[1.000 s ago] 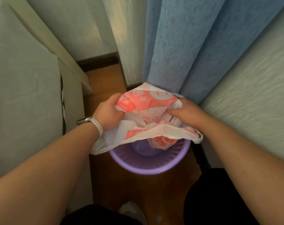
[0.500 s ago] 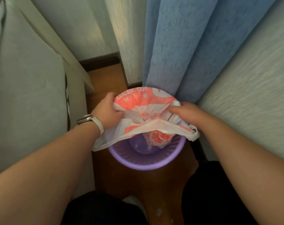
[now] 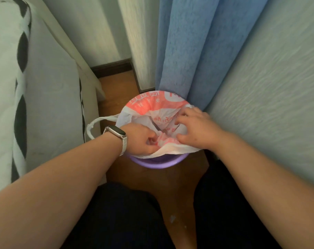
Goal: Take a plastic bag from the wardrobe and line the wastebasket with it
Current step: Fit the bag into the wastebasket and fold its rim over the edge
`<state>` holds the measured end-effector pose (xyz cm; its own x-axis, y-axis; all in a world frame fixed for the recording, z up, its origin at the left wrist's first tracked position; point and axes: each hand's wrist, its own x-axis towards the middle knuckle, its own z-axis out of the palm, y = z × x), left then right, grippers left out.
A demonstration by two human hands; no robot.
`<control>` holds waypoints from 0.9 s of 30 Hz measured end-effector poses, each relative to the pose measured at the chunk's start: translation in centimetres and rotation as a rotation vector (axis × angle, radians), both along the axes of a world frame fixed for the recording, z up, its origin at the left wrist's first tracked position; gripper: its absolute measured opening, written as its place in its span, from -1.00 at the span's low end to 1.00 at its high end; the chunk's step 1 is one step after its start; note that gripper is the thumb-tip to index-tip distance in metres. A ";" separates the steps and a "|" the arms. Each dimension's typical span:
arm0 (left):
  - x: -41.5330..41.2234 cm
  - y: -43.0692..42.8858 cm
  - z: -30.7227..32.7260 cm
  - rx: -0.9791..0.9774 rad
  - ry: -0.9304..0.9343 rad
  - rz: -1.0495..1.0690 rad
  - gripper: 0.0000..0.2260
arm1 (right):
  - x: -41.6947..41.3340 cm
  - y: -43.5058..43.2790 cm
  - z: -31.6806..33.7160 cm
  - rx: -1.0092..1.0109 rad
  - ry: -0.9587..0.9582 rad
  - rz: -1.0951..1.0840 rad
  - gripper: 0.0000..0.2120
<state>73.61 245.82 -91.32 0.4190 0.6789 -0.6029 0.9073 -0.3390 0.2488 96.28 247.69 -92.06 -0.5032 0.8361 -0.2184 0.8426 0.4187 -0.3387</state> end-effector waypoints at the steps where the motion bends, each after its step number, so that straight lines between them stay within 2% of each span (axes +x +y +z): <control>1: 0.2 -0.3 0.1 -0.011 0.008 -0.029 -0.58 | 0.1 -0.5 0.1 -0.048 -0.011 0.017 -0.59; 5: 1.1 -1.7 -0.1 -0.046 0.054 -0.131 -0.45 | 1.1 -1.6 0.1 -0.204 -0.066 0.036 -0.52; 10: 1.3 -2.7 -0.9 -0.045 0.105 -0.207 -0.42 | 1.8 -1.9 -0.2 -0.287 -0.158 0.078 -0.45; 15: 1.4 -2.9 -0.8 0.002 0.175 -0.309 -0.72 | 1.1 -1.6 -0.6 -0.216 -0.250 0.168 -0.44; 18: 1.1 -2.6 -0.3 0.082 0.184 -0.318 -0.86 | 1.0 -1.4 -0.7 -0.132 -0.268 0.167 -0.58; 21: 0.2 -2.1 0.1 0.215 0.162 -0.266 -0.74 | 0.7 -1.2 -0.8 -0.015 -0.208 0.162 -0.80; 24: -1.0 -1.5 -0.1 0.375 0.124 -0.244 -0.71 | 0.4 -0.8 -1.0 0.053 -0.136 0.140 -0.82; 27: -2.1 -1.1 -0.5 0.523 0.062 -0.130 -0.76 | 0.2 -0.2 -1.2 0.100 -0.089 0.102 -0.83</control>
